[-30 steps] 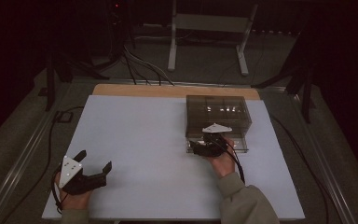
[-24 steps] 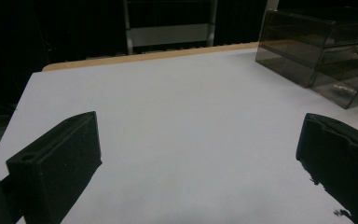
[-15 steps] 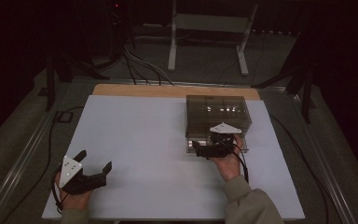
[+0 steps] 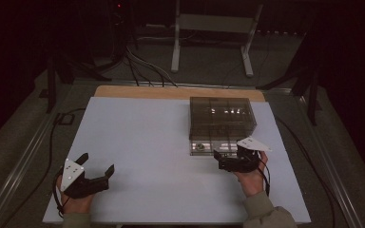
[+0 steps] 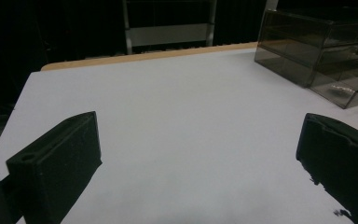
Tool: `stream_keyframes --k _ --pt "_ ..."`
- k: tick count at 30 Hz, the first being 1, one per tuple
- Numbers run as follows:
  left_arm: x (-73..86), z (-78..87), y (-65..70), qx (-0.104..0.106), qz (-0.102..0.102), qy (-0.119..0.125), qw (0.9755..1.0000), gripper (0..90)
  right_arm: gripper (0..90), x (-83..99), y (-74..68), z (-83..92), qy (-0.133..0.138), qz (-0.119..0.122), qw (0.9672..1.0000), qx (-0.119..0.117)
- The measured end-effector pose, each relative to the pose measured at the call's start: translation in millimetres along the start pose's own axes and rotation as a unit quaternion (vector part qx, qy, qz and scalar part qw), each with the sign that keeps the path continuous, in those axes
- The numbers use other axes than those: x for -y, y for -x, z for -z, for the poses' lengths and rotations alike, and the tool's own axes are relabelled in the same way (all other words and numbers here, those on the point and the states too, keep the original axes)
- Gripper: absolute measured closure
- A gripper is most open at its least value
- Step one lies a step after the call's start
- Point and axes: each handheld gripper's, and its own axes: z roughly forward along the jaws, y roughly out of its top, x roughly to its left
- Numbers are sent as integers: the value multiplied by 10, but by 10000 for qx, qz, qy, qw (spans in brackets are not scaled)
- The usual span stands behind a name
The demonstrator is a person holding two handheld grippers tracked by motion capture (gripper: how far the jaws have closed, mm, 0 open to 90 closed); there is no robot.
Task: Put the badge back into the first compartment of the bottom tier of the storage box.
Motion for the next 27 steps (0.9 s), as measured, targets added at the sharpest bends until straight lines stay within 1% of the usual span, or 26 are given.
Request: stream_keyframes --k 3,4,8,11,12,15,16,18,21,27 --pt "2 -1 0 2 17 -1 10000 7 0 34 29 46 43 10 10000 6" --pt "2 -1 0 3 18 0 10000 7 0 62 51 97 150 40 9999 9" --pt "0 5 -2 1 19 29 10000 7 0 109 78 198 269 101 9996 23" --pt "0 14 -9 3 37 46 10000 6 0 171 102 284 393 102 9992 32" --pt "0 14 -9 3 37 46 10000 6 0 171 102 284 393 102 9992 32" --pt "-2 10 -1 27 5 46 10000 6 0 299 158 384 639 0 9979 88" --pt "-2 10 -1 27 5 46 10000 6 0 299 158 384 639 0 9979 88" --pt "-4 10 1 33 0 47 10000 6 0 372 202 436 762 -148 9970 81" --pt "-7 16 -3 43 1 48 10000 6 0 425 234 485 814 -154 9965 115" --pt "-14 27 16 59 -37 45 10000 7 0 525 296 552 806 -185 9963 217"
